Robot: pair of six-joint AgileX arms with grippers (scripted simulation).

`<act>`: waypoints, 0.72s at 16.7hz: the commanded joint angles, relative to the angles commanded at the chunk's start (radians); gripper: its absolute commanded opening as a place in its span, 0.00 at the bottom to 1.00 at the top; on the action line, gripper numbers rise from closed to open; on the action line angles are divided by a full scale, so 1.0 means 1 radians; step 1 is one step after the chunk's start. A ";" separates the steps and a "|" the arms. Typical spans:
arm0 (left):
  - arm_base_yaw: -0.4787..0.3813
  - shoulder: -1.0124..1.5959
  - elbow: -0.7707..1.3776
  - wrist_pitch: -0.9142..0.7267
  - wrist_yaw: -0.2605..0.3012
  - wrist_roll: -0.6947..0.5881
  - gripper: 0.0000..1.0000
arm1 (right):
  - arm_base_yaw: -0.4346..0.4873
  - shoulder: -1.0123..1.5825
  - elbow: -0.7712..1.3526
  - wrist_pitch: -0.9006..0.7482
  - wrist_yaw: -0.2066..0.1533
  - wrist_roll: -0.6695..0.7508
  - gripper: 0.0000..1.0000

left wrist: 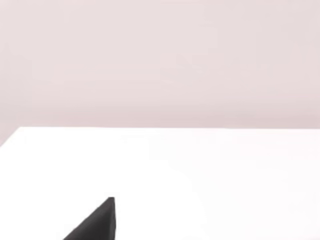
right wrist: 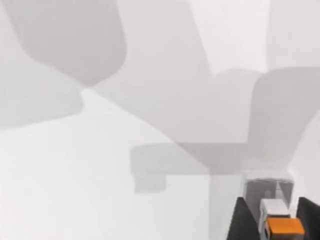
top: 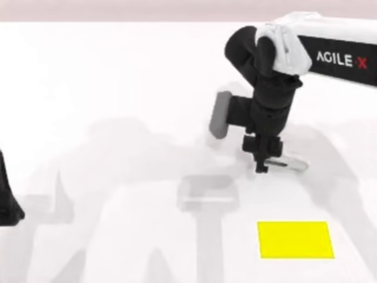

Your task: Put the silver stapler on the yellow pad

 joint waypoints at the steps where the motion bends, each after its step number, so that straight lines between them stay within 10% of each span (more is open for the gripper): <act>1: 0.000 0.000 0.000 0.000 0.000 0.000 1.00 | 0.000 0.000 0.000 0.000 0.000 0.000 0.00; 12: 0.000 0.000 0.000 0.000 0.000 0.000 1.00 | -0.004 -0.016 0.109 -0.117 0.000 0.004 0.00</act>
